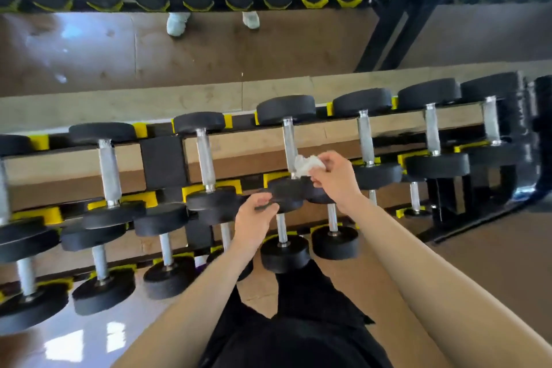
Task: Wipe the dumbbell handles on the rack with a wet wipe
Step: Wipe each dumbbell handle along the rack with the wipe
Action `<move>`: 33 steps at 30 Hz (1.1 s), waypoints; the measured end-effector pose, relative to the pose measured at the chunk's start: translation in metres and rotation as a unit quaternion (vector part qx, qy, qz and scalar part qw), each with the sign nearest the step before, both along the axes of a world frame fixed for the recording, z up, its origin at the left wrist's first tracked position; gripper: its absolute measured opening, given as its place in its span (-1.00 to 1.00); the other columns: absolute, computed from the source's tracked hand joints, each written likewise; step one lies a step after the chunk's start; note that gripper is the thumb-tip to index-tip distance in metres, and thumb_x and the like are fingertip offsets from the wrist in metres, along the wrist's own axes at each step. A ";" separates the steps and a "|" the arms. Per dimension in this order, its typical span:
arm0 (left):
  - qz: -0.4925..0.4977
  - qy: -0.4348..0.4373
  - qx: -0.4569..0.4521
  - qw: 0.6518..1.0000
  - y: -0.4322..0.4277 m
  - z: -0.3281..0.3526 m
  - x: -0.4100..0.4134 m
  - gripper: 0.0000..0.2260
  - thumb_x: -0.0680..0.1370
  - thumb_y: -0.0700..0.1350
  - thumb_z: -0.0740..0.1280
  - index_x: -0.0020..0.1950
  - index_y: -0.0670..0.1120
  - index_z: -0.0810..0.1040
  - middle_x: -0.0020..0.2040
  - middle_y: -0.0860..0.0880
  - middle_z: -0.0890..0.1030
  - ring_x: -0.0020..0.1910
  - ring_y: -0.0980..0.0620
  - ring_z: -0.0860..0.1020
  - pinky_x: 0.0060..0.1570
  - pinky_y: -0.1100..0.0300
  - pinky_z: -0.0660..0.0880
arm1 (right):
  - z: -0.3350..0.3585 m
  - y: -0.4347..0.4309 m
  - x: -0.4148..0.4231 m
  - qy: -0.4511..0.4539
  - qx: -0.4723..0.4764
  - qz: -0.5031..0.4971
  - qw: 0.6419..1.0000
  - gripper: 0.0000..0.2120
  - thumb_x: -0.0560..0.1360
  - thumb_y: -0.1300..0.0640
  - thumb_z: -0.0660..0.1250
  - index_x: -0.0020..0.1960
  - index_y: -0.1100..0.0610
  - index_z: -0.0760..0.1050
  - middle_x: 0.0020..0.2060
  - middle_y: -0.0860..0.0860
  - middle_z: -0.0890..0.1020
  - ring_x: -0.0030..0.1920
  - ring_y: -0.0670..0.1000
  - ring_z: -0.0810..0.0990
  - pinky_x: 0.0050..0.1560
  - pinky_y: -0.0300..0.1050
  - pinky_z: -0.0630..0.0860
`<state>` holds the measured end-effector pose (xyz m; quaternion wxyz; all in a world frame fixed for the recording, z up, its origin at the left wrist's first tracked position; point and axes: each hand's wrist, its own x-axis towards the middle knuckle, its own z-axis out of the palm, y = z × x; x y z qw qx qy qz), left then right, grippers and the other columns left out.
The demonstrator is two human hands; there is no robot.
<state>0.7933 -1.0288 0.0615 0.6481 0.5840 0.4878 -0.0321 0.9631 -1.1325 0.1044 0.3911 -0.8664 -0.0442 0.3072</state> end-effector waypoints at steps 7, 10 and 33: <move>0.086 0.045 0.074 0.992 -0.048 0.002 0.039 -0.53 0.53 0.06 0.47 0.42 0.05 0.49 0.23 0.17 0.57 0.08 0.26 0.53 -0.01 0.47 0.35 | -0.034 0.026 0.091 -0.099 -0.016 0.109 0.989 -0.72 0.54 0.11 0.41 0.23 0.13 0.61 0.06 0.02 0.68 0.09 0.00 0.61 0.17 -0.07 0.53; 0.095 0.097 0.125 0.983 -0.055 0.005 0.051 -0.48 0.49 0.17 0.48 0.39 0.00 0.51 0.23 0.12 0.61 0.01 0.23 0.55 0.00 0.38 0.39 | -0.043 0.037 0.078 -0.077 0.021 0.174 0.981 -0.86 0.54 0.16 0.41 0.06 0.16 0.68 -0.06 0.02 0.69 -0.01 0.02 0.62 0.12 0.00 0.57; 0.030 0.174 0.195 0.965 -0.040 0.001 0.057 -0.59 0.41 0.25 0.50 0.11 0.13 0.44 0.06 0.17 0.63 -0.05 0.15 0.61 -0.07 0.13 0.59 | -0.053 0.034 0.066 -0.210 -0.032 0.503 0.838 -0.80 0.56 0.19 0.37 0.16 0.13 0.66 0.09 0.12 0.65 0.11 0.09 0.64 0.18 -0.03 0.57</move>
